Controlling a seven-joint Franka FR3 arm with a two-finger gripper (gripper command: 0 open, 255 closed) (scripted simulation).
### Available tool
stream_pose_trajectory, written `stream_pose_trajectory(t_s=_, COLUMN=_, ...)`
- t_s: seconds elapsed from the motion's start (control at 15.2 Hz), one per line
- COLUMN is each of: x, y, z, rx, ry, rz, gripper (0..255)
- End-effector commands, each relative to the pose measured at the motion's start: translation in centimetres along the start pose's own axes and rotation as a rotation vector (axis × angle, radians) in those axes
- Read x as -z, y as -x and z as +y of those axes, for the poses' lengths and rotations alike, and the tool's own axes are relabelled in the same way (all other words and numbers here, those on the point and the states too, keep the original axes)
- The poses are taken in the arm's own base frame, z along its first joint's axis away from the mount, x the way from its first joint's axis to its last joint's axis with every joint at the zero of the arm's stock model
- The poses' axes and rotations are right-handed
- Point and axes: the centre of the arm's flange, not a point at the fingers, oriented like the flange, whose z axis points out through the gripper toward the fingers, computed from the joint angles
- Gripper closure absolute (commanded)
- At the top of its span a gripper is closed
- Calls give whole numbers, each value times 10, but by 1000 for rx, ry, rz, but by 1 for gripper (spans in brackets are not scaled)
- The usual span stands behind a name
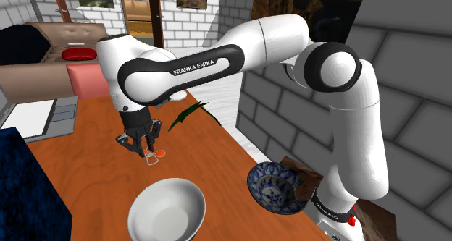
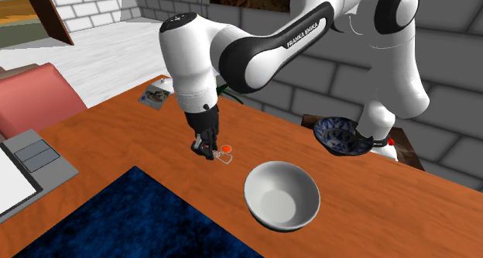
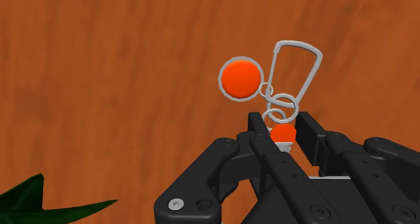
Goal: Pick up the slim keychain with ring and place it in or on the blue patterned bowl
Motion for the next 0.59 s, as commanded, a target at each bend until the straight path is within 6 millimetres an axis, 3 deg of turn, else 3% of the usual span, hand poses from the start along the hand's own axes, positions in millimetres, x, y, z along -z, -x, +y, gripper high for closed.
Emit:
stream_pose_trajectory(t_s=0.0, x=10, y=0, z=0, rx=0, ry=0, rz=0, gripper=255)
stream_pose_trajectory(t_s=0.53, x=52, y=3, z=2, rx=0, ry=0, rz=0, gripper=255)
